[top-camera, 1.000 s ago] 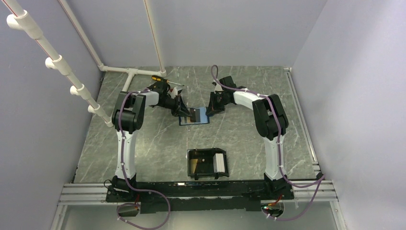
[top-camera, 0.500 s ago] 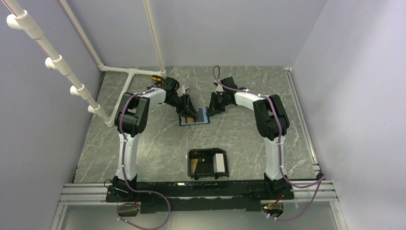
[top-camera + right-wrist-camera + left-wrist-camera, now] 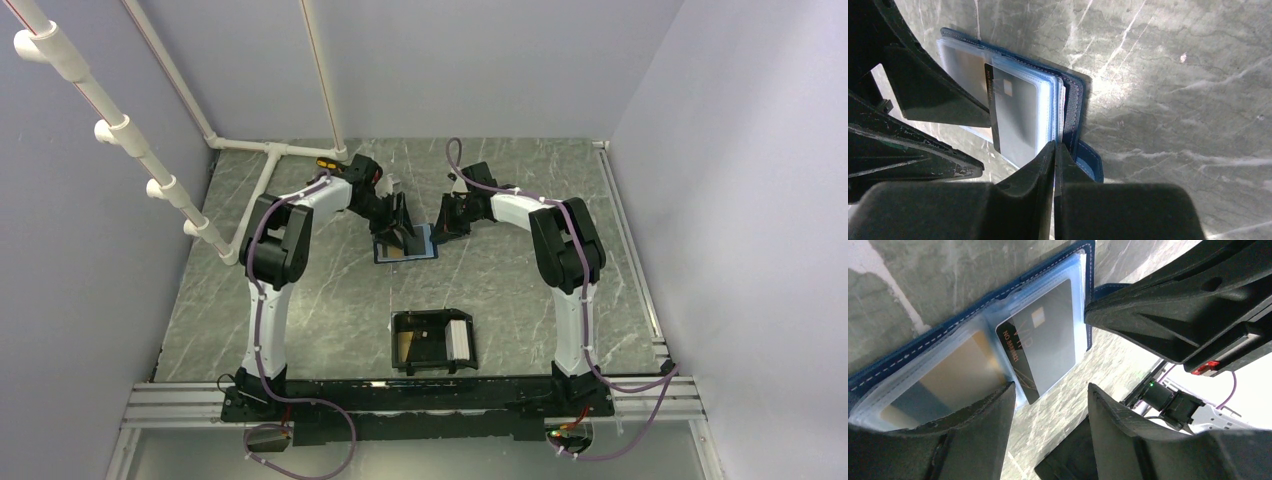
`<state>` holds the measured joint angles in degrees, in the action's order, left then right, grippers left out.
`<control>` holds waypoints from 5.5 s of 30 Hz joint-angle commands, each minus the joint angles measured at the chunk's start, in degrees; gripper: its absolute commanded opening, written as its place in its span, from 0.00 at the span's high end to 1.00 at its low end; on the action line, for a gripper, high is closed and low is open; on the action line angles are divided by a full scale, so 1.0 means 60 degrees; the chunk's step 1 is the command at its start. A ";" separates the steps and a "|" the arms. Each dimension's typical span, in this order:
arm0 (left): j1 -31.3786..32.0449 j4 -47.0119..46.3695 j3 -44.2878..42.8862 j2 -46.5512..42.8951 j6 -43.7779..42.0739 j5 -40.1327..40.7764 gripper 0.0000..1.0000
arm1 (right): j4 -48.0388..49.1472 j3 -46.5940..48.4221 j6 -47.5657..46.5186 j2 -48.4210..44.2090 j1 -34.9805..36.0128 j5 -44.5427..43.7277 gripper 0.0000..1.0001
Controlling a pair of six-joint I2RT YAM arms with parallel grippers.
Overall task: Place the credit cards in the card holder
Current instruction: Insert the credit card into the card holder, then turn over the card slot at the center of the board.
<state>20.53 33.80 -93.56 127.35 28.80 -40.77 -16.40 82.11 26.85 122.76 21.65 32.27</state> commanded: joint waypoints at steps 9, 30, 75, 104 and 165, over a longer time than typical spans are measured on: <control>0.0377 -0.0102 -0.0685 -0.0015 0.0038 0.0008 0.41 | -0.0024 -0.0113 -0.0039 -0.0251 0.0083 0.0082 0.92; 0.0284 0.0450 -0.0345 -0.0805 -0.0700 0.0591 0.61 | -0.0069 -0.0149 -0.0012 -0.0757 0.0043 0.0101 0.81; 0.0035 -0.0985 0.0267 -0.0239 -0.0105 -0.0201 0.91 | 0.0456 -0.0471 0.0308 -0.0752 0.0066 0.0770 0.76; -0.0185 -0.0761 0.0829 0.0293 -0.0242 0.0416 0.94 | 0.0178 -0.0358 0.0102 -0.0882 0.0099 0.0578 0.66; -0.0214 -0.0755 0.0817 0.0465 -0.0324 0.0268 0.95 | 0.0836 -0.0756 0.0340 -0.0777 0.0317 0.1374 0.78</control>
<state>19.31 27.62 -89.32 128.42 28.25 -42.28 -15.38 77.97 27.68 119.04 23.07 37.47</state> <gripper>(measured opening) 0.053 0.215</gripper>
